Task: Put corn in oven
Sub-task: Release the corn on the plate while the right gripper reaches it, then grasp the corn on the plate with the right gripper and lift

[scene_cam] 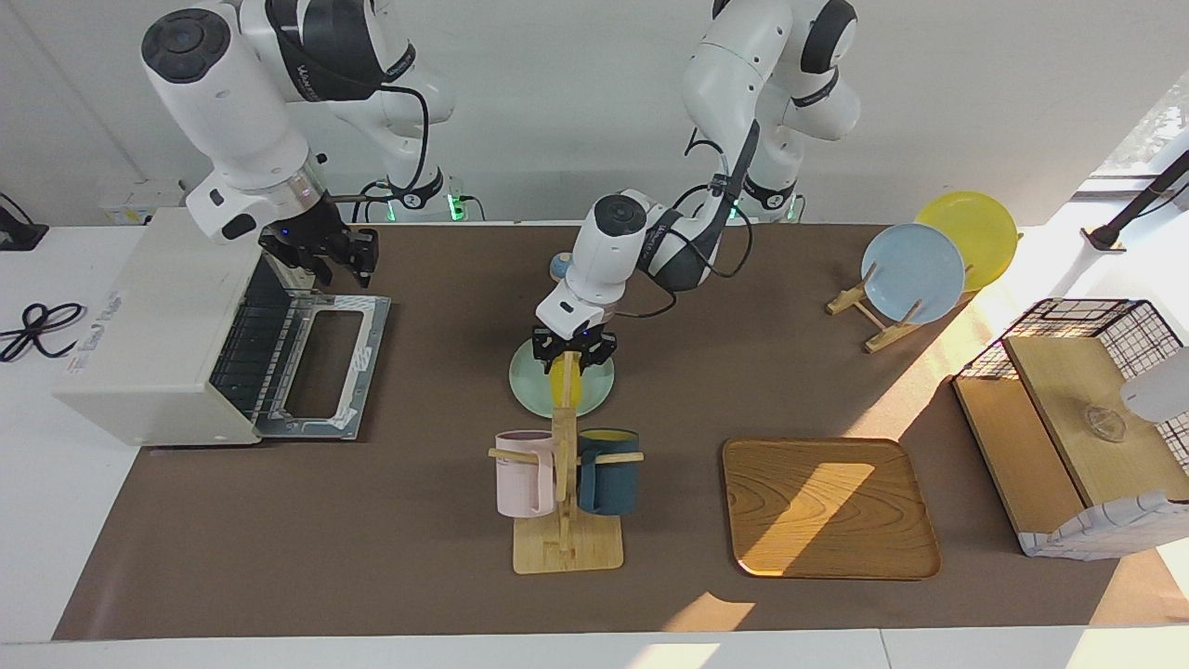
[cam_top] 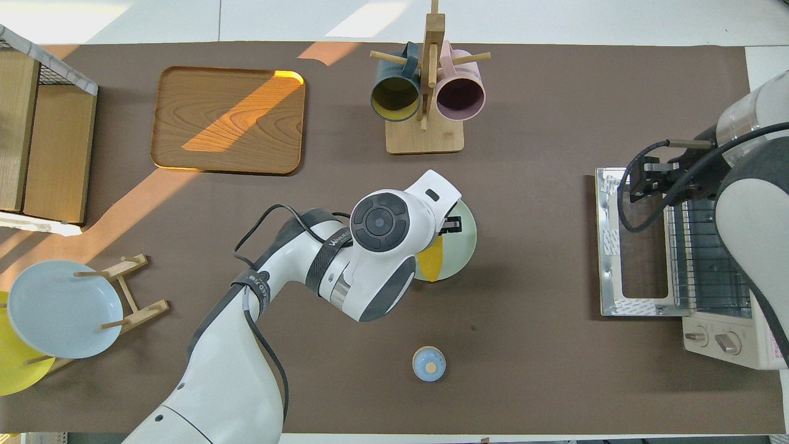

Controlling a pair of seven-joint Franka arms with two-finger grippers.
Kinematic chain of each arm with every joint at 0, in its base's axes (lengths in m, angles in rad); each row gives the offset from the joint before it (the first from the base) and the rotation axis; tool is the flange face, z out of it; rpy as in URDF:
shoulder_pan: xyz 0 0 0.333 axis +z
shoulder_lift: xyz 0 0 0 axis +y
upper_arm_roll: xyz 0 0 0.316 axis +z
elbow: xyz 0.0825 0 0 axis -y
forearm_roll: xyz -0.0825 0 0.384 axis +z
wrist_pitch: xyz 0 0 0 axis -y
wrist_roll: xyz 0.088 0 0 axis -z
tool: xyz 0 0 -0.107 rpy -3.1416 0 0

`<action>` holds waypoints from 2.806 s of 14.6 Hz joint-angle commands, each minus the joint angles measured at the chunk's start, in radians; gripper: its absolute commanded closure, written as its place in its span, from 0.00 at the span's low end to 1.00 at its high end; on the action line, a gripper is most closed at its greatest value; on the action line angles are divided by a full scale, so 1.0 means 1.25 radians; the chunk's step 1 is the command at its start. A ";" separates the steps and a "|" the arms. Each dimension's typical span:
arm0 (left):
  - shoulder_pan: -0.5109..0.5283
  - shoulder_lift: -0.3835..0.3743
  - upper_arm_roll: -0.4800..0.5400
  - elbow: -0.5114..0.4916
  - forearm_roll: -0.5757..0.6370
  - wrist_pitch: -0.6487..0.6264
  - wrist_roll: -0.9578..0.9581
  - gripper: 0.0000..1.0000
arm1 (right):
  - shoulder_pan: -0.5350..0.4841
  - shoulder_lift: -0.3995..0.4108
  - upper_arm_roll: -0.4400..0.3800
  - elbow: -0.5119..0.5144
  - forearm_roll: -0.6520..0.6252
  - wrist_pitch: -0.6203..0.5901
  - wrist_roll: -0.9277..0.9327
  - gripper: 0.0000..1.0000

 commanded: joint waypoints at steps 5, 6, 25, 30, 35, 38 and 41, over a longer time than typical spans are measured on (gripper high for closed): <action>0.003 -0.037 0.021 -0.009 -0.003 -0.041 0.004 0.00 | 0.007 0.014 0.010 -0.045 -0.006 0.091 -0.045 0.43; 0.016 -0.064 0.034 -0.006 -0.003 -0.083 0.009 0.00 | 0.025 0.016 0.016 -0.062 -0.006 0.120 -0.043 0.43; 0.442 -0.355 0.052 0.083 0.110 -0.667 0.431 0.00 | 0.422 0.316 0.016 -0.093 -0.095 0.579 0.396 0.44; 0.441 -0.379 0.052 0.080 0.110 -0.703 0.436 0.00 | 0.423 0.318 0.016 -0.142 -0.099 0.638 0.391 0.43; 0.434 -0.407 0.051 0.079 0.111 -0.734 0.437 0.00 | 0.435 0.315 0.017 -0.174 -0.098 0.681 0.394 0.43; 0.434 -0.415 0.051 0.079 0.112 -0.732 0.438 0.00 | 0.434 0.312 0.017 -0.185 -0.098 0.681 0.390 0.43; 0.441 -0.406 0.050 0.091 0.128 -0.723 0.493 0.00 | 0.432 0.304 0.017 -0.213 -0.099 0.689 0.385 1.00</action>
